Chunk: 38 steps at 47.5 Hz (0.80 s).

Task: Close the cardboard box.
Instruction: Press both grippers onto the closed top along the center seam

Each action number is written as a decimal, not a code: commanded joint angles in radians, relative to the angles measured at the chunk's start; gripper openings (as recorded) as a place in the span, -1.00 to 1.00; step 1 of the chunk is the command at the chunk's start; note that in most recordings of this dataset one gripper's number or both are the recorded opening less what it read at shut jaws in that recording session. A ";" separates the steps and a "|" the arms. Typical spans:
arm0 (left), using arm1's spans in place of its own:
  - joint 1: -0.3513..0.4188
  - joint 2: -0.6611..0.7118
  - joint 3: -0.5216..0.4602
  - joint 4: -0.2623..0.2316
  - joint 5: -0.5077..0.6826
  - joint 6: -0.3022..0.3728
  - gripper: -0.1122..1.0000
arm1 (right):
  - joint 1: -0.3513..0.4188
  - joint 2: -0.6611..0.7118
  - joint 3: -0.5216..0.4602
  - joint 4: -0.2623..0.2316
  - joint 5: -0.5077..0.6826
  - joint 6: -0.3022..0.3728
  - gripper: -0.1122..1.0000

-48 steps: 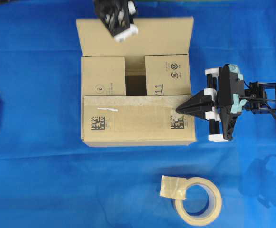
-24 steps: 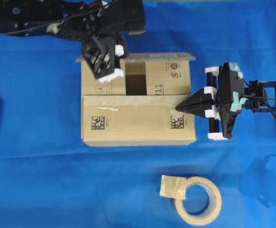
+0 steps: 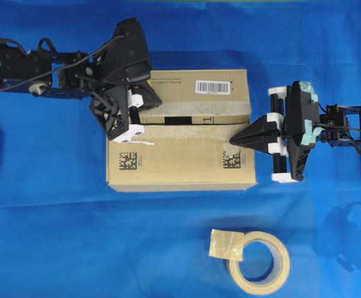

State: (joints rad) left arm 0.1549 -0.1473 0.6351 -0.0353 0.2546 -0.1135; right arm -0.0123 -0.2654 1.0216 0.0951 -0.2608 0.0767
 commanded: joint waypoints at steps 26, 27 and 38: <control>-0.034 -0.021 0.126 -0.002 -0.216 -0.064 -0.80 | -0.069 -0.023 -0.017 -0.002 -0.057 -0.005 -0.80; -0.034 -0.021 0.126 -0.002 -0.218 -0.064 -0.80 | -0.072 -0.023 -0.017 -0.002 -0.057 -0.005 -0.80; -0.035 -0.025 0.133 -0.002 -0.239 -0.064 -0.80 | -0.077 -0.023 -0.012 0.000 -0.052 -0.003 -0.80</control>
State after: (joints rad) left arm 0.1273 -0.1519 0.7731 -0.0353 0.0276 -0.1779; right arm -0.0844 -0.2746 1.0201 0.0951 -0.3068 0.0736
